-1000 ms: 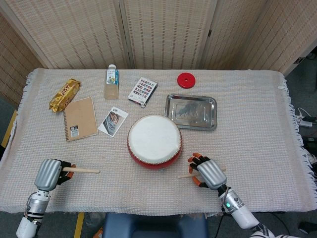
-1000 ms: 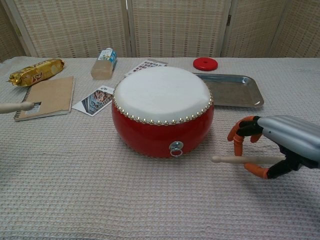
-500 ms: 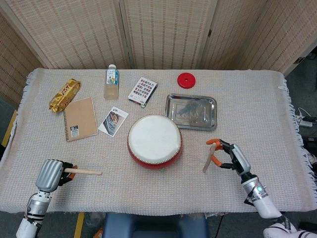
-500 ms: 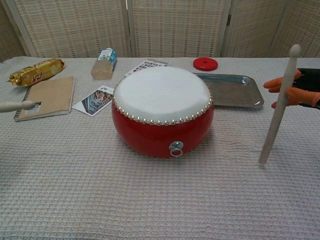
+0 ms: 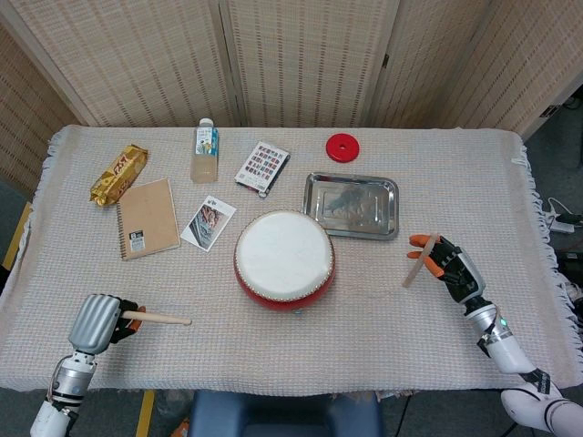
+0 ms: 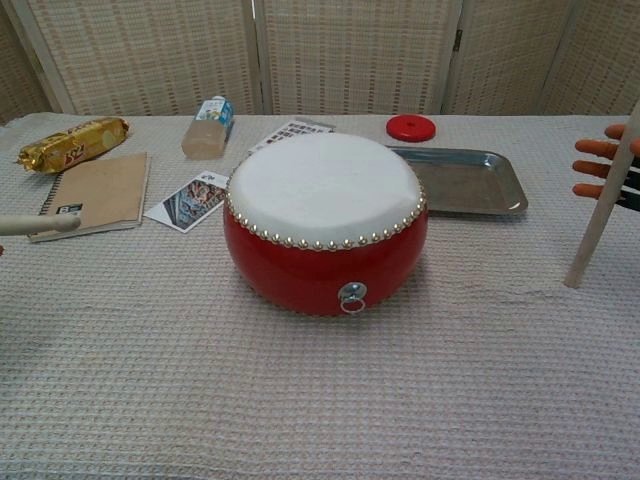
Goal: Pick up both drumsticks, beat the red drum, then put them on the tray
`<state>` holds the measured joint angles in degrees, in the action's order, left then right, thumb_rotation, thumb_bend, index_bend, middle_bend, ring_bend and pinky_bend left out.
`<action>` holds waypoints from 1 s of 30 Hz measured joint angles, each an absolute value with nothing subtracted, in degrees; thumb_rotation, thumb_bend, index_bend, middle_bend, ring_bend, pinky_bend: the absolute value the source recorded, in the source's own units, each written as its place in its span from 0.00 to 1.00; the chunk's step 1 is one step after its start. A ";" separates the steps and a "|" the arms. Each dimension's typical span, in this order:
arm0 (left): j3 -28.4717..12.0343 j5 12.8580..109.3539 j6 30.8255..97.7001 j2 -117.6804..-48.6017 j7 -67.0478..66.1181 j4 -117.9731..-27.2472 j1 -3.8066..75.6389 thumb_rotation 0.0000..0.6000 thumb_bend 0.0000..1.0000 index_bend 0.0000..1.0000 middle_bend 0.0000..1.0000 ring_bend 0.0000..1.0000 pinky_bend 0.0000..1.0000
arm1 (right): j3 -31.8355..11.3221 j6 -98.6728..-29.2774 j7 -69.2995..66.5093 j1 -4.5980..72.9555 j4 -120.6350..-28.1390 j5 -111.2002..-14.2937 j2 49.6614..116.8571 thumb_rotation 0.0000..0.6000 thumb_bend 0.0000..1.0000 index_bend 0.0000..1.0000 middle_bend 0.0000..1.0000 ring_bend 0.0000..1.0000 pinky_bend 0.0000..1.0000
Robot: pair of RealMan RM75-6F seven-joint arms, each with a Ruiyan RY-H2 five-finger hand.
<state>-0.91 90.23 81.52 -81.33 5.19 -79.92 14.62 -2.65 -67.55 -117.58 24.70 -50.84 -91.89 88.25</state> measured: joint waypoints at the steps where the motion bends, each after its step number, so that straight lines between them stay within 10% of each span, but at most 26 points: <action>1: -0.91 90.20 81.51 -81.32 5.23 -79.91 14.60 1.00 0.48 1.00 1.00 1.00 1.00 | -2.44 -67.71 -118.59 24.81 -49.70 -92.03 88.76 1.00 0.40 0.39 0.31 0.25 0.34; 11: -0.81 90.42 81.46 -81.06 5.09 -80.22 14.58 1.00 0.48 1.00 1.00 1.00 1.00 | -0.21 -68.79 -122.55 25.01 -41.88 -92.34 92.43 1.00 0.38 0.43 0.37 0.31 0.40; 19: -0.65 90.72 81.40 -80.84 4.63 -80.65 14.60 1.00 0.48 1.00 1.00 1.00 1.00 | 0.42 -67.58 -120.07 24.92 -40.06 -91.51 94.29 1.00 0.06 0.55 0.45 0.38 0.46; 30: -0.54 90.75 81.34 -80.86 5.14 -80.48 14.51 1.00 0.48 1.00 1.00 1.00 1.00 | 1.00 -65.73 -114.80 25.80 -39.60 -91.17 96.37 1.00 0.00 0.71 0.57 0.48 0.57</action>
